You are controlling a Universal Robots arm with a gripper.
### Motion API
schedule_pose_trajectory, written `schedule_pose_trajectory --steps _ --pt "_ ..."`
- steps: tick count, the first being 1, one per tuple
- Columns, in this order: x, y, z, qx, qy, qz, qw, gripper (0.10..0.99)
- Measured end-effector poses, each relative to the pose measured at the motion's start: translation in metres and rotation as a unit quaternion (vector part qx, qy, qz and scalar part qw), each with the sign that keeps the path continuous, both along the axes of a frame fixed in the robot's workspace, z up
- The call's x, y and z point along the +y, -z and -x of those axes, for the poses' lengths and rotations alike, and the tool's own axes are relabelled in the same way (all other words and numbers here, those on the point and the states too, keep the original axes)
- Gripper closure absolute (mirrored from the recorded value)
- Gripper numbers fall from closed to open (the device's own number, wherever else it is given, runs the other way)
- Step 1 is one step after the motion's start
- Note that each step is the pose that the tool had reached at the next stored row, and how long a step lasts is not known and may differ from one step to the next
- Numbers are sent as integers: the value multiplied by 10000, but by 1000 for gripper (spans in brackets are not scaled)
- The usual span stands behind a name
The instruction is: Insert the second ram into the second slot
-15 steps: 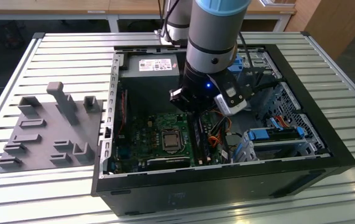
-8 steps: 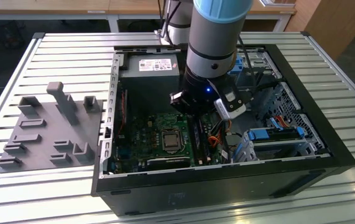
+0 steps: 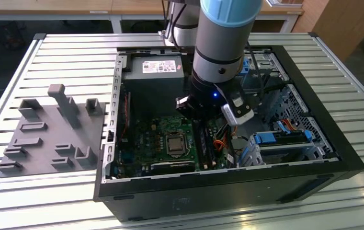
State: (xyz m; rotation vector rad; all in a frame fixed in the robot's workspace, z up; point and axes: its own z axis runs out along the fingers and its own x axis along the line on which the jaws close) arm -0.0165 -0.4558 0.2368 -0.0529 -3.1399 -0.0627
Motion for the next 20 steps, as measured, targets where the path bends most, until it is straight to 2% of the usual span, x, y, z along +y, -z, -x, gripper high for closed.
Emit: schedule_pose_trajectory --steps 8,15,20 --pt "-57 45 -6 7 0 0 10000 949" --pt "-65 112 -8 42 -33 0 10000 949" --pt "-65 131 -22 44 -33 0 10000 949"
